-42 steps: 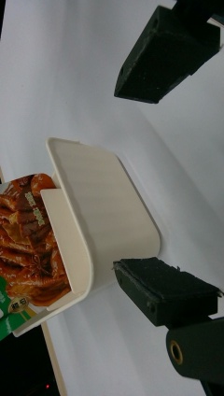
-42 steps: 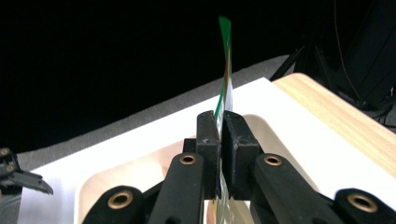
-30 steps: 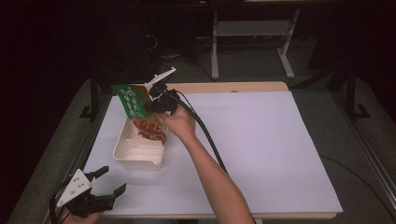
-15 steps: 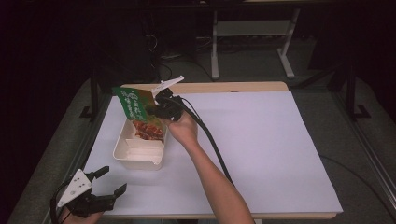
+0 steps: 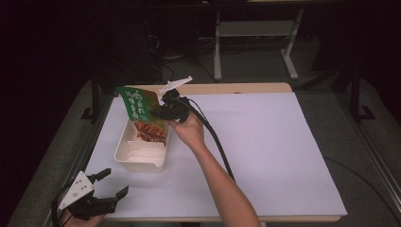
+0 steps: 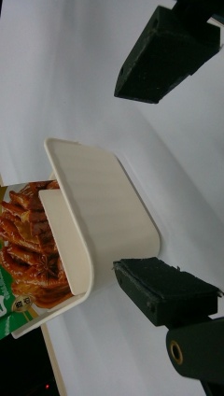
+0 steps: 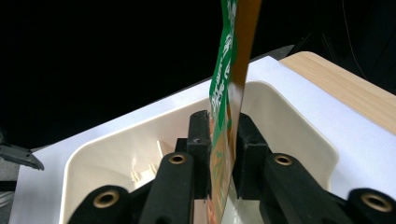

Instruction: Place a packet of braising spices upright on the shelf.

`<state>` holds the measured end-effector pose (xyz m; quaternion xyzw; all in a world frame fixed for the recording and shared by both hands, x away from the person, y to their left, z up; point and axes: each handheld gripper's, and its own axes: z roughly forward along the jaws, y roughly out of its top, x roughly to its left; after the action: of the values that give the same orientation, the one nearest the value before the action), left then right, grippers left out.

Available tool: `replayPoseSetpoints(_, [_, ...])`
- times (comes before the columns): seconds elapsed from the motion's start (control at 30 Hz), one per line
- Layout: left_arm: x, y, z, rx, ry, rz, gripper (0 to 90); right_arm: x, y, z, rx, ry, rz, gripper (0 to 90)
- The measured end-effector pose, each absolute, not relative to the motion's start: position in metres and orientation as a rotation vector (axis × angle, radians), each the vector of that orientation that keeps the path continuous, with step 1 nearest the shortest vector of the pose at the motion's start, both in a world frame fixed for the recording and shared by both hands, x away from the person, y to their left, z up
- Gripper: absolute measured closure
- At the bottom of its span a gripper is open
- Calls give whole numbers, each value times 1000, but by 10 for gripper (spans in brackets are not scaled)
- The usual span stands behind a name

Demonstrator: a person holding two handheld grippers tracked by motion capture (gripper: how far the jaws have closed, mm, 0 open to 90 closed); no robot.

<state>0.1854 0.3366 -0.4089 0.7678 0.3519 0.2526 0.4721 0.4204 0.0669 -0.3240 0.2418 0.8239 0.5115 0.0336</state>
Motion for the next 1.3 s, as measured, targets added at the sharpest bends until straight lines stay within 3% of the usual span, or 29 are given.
replayPoseSetpoints(0.67, [185,337,-411,1879,878,614,138,416,44,-315,751,2564,1547,570])
replayPoseSetpoints(1.3, [186,337,-412,1898,883,607,138,411,-8,-320,848,2537,1556,494])
